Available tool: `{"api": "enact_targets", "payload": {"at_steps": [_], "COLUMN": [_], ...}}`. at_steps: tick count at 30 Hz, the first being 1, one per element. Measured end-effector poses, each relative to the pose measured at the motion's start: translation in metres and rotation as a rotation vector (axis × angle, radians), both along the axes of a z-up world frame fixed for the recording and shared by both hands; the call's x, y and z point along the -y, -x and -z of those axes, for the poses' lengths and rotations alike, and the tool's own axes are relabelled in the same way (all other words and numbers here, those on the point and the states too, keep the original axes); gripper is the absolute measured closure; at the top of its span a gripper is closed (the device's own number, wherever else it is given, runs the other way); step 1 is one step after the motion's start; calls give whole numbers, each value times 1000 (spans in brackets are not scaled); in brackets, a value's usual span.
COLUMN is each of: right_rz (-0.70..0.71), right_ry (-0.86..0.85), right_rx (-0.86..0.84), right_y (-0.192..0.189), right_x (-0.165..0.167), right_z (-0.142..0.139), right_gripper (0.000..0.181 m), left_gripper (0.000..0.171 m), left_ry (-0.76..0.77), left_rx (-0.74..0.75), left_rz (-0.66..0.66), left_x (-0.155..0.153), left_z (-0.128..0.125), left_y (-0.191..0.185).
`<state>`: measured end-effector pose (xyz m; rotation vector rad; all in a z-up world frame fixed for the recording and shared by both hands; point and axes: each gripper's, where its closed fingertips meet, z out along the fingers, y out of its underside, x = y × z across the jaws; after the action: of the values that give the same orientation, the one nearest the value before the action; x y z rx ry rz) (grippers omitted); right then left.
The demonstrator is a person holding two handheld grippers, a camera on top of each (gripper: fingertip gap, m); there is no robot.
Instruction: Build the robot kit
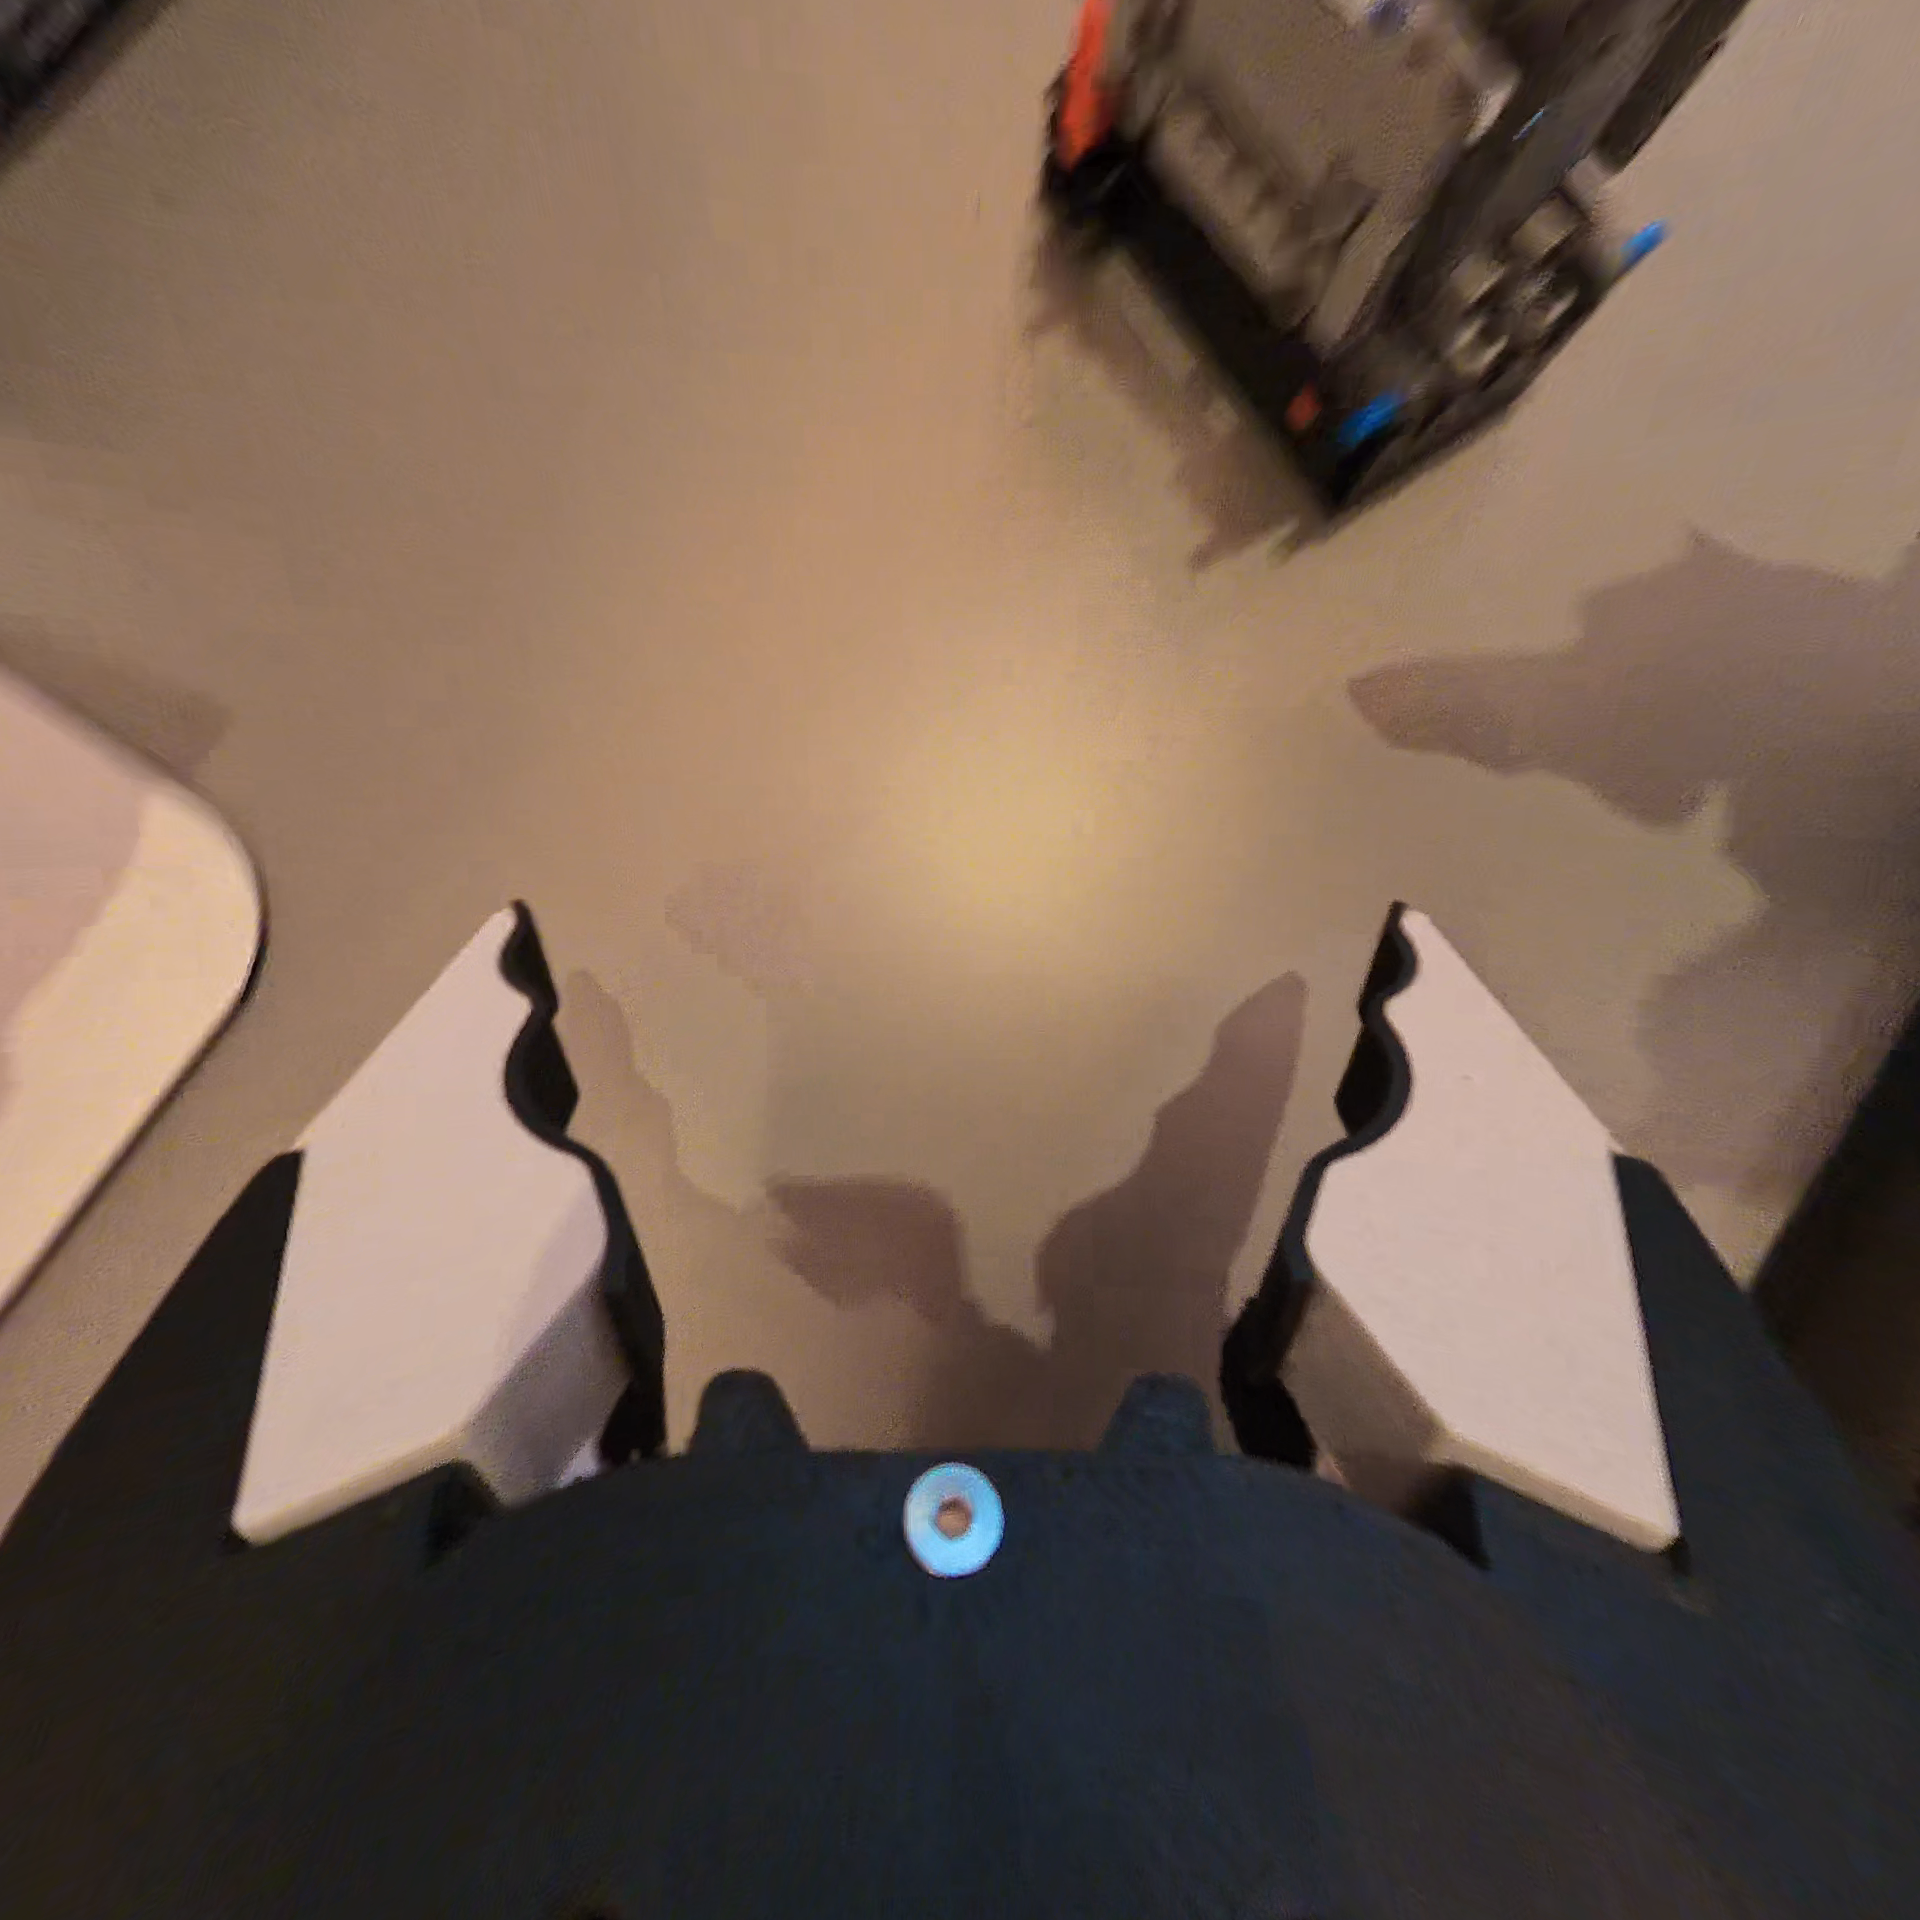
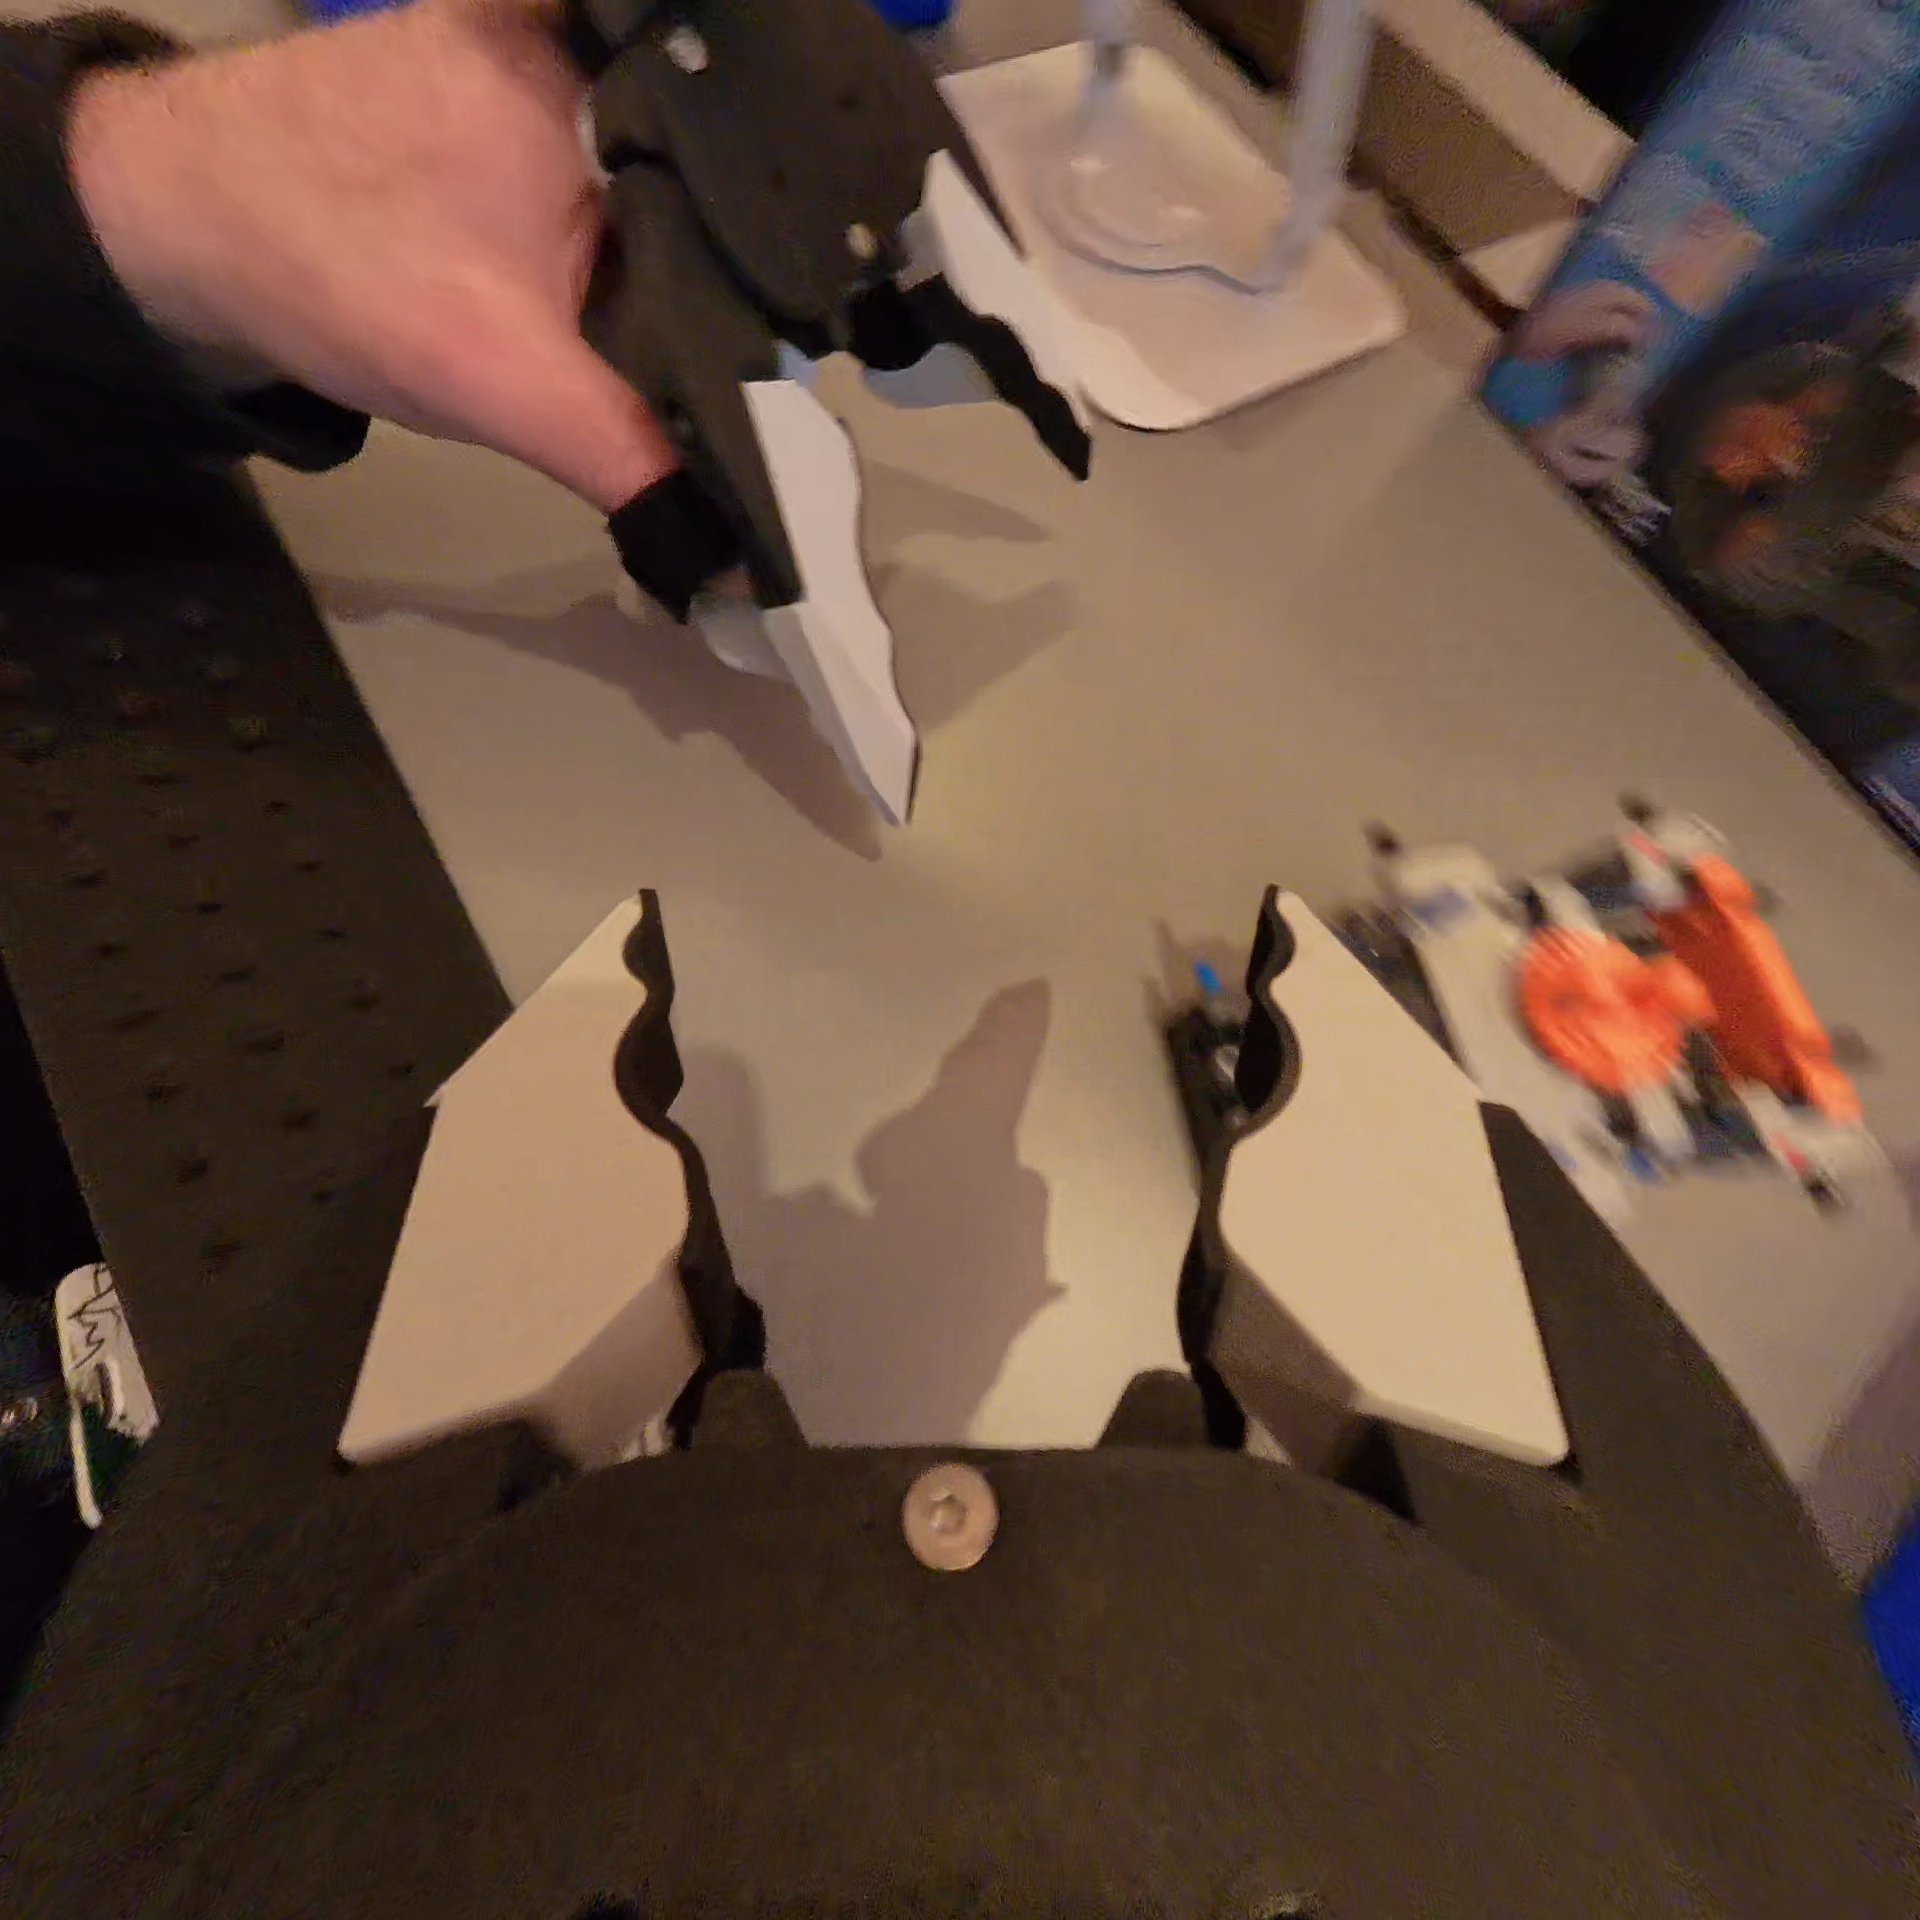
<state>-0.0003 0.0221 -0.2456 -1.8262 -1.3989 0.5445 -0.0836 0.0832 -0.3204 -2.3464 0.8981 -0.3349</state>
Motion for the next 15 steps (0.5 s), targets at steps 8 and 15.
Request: {"api": "enact_targets", "payload": {"at_steps": [8,15], "right_rz": [-102,-59], "right_ry": [171,156], "right_rx": [144,102], "right_y": [103,113], "right_x": [-7,-20], "right_z": [89,105], "right_gripper": [43,27], "left_gripper": [14,14], "left_ry": [-55,-119], "left_rx": [1,8], "left_rz": [-269,-350], "left_x": [20,20], "left_z": [32,28], "left_y": [78,88]}}
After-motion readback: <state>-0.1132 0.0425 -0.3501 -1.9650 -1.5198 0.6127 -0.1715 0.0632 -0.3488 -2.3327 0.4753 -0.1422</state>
